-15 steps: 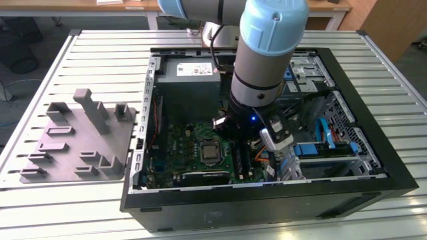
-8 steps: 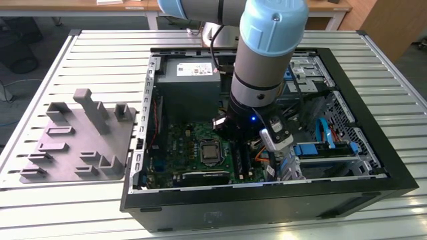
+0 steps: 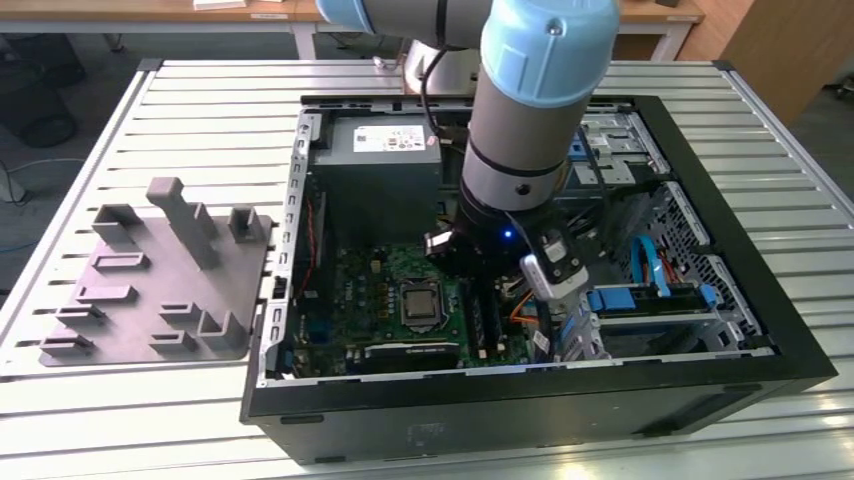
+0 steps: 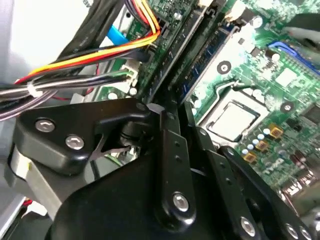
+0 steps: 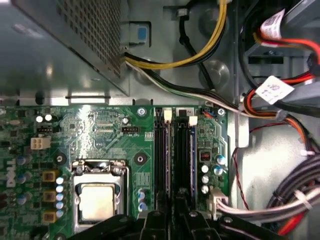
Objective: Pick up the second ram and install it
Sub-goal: 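Insert the second ram into the second slot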
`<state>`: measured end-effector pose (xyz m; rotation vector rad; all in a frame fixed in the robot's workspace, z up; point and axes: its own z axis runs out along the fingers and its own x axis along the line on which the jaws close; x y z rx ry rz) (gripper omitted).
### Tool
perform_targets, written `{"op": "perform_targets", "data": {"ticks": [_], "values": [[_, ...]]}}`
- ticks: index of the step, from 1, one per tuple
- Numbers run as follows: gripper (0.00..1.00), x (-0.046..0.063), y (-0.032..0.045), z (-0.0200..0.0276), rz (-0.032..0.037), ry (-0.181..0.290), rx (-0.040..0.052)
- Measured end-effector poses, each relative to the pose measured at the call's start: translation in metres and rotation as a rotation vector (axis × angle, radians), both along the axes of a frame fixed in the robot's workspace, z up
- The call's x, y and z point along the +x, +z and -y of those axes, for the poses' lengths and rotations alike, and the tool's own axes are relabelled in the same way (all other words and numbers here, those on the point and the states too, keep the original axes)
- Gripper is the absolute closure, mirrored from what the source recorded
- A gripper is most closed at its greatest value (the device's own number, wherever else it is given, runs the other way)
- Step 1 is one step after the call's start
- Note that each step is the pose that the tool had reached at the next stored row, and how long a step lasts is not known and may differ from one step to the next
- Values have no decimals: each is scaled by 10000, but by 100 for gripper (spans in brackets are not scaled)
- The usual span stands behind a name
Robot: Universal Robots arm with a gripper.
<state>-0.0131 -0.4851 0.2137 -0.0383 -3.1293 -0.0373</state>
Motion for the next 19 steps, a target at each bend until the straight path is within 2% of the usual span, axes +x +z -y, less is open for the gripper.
{"op": "perform_targets", "data": {"ticks": [8, 10, 19], "values": [[81, 1, 351, -12, 0, 2, 1], [90, 0, 410, -12, 0, 0, 4], [90, 0, 418, -12, 1, 0, 10]]}}
